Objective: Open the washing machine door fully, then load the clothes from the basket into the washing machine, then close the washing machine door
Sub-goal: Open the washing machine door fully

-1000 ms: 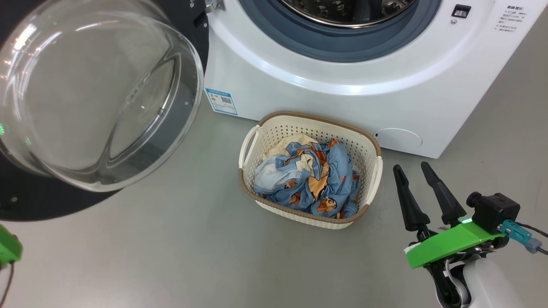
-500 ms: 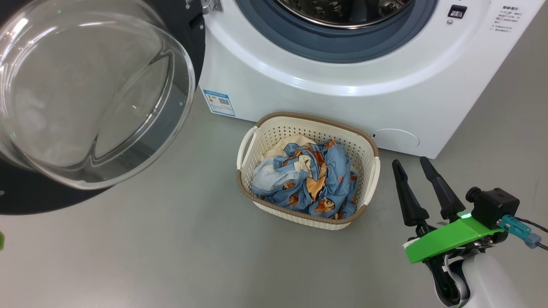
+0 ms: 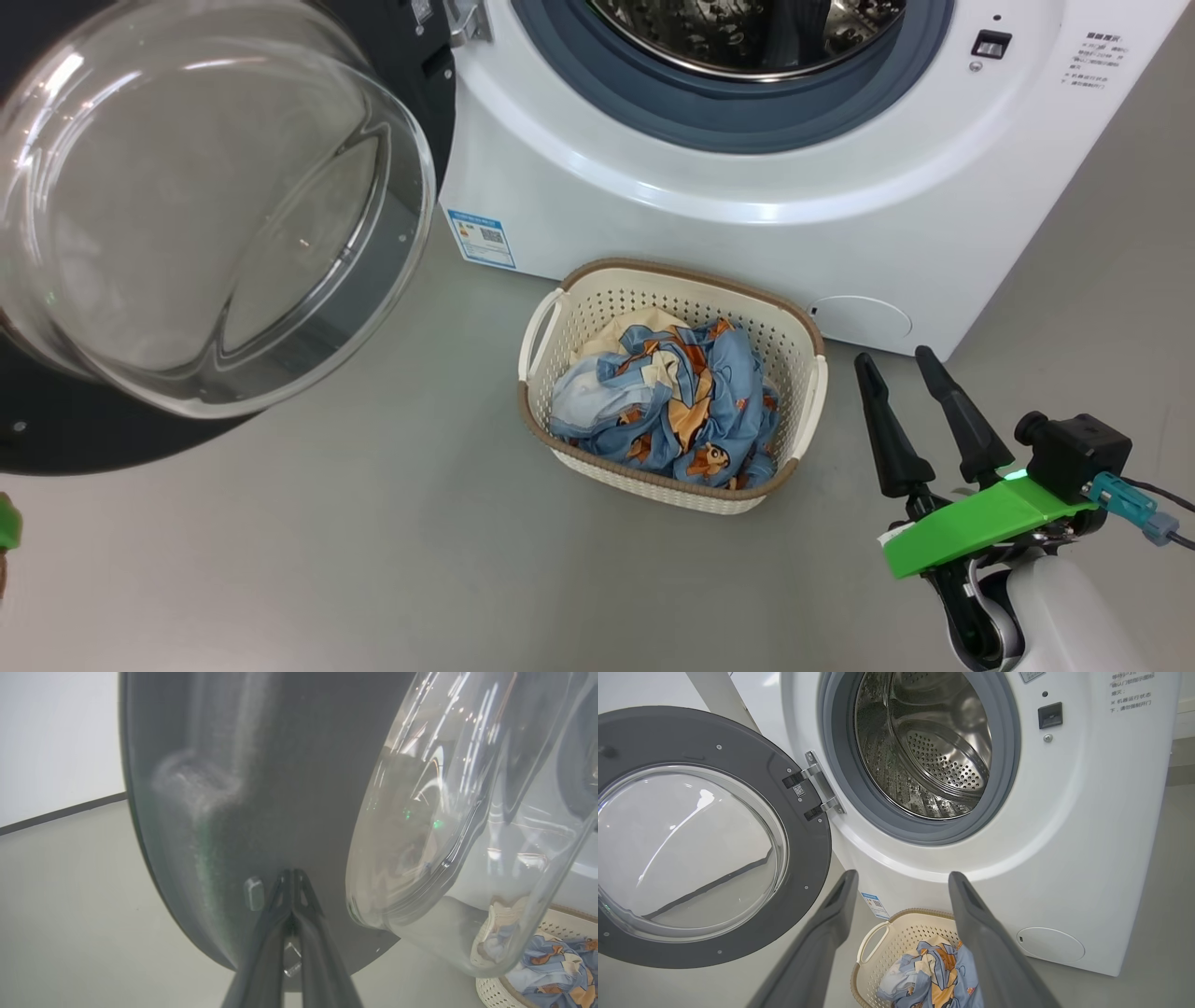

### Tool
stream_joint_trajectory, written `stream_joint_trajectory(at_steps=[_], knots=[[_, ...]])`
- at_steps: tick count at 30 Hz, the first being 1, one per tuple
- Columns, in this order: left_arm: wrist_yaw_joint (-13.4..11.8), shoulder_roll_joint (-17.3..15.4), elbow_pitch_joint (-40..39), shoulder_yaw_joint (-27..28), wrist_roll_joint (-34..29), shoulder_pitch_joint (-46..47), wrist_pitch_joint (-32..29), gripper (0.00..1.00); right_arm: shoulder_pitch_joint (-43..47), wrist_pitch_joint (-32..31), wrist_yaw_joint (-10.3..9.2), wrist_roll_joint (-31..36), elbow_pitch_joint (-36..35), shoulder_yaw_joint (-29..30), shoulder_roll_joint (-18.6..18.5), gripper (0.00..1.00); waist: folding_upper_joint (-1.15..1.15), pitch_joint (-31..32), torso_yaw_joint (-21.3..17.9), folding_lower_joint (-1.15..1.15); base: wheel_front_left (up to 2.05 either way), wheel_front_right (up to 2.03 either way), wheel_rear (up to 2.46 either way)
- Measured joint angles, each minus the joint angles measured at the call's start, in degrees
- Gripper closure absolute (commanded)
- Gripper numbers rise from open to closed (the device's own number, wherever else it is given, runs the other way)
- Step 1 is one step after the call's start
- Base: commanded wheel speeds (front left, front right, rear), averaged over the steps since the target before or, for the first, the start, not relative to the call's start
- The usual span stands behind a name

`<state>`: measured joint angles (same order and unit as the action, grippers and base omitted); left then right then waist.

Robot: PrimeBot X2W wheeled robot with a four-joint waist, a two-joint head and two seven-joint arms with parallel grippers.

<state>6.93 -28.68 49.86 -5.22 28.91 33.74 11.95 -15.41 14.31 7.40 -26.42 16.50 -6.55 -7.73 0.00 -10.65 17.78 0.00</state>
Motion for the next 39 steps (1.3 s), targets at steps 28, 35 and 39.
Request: stream_joint_trajectory(at_steps=[28,35,39], knots=[[-7.26,3.30,-30.61,-0.08,3.26,-19.34,-1.33,0.00,2.57,0.00,0.00,-0.46,0.12,-1.43,-0.11,0.00,0.00,4.68,-4.22,0.00,0.00,0.00,0.00],[-10.00,5.05,-39.84,-1.56,3.16,-24.31,-2.41,0.00,2.76,0.00,0.00,-0.55,0.04,-1.57,-0.27,0.00,0.00,5.83,-6.40,0.00,0.00,0.00,0.00],[-10.80,6.39,-42.72,-2.26,3.16,-25.97,-2.40,0.00,3.20,0.00,0.00,-0.54,-0.03,-1.57,-0.71,0.00,0.00,6.55,-7.96,0.00,0.00,0.00,0.00]])
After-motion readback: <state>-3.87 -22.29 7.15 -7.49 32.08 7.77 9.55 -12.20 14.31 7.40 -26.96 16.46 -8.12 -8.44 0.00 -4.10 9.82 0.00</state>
